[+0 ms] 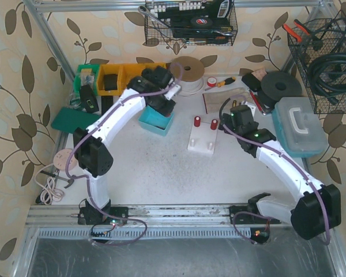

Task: Install the large spring

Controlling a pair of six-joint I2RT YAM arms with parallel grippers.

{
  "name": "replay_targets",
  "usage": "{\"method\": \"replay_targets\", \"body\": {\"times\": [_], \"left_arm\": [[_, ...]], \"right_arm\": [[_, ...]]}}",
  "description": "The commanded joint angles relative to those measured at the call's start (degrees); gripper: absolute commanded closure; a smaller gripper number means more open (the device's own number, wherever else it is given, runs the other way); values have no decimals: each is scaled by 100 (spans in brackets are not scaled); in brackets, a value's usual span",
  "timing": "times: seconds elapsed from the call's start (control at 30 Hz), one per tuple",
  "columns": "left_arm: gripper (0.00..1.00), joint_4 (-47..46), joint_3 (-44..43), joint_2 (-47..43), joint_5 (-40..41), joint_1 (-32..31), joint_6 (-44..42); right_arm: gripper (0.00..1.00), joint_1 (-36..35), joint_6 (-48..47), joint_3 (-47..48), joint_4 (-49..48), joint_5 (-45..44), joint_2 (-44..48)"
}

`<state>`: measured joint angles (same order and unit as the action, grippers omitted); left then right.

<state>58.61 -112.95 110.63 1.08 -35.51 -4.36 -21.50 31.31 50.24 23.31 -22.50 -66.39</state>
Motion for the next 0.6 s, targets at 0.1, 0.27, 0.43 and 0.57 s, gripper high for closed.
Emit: {"method": "replay_targets", "body": {"times": [0.1, 0.27, 0.43, 0.57], "left_arm": [[95, -725, 779, -612, -158, -970, 315], [95, -1040, 911, -463, -78, -1467, 506], [95, -1114, 801, -133, 41, -1737, 509], [95, -1113, 689, 137, 150, -1784, 484]], "right_arm": [[1, 1074, 763, -440, 96, 439, -21], [1, 1277, 872, -743, -42, 291, 337], [1, 1297, 834, -921, -108, 117, 754], [1, 1297, 800, -963, -163, 173, 847]]}}
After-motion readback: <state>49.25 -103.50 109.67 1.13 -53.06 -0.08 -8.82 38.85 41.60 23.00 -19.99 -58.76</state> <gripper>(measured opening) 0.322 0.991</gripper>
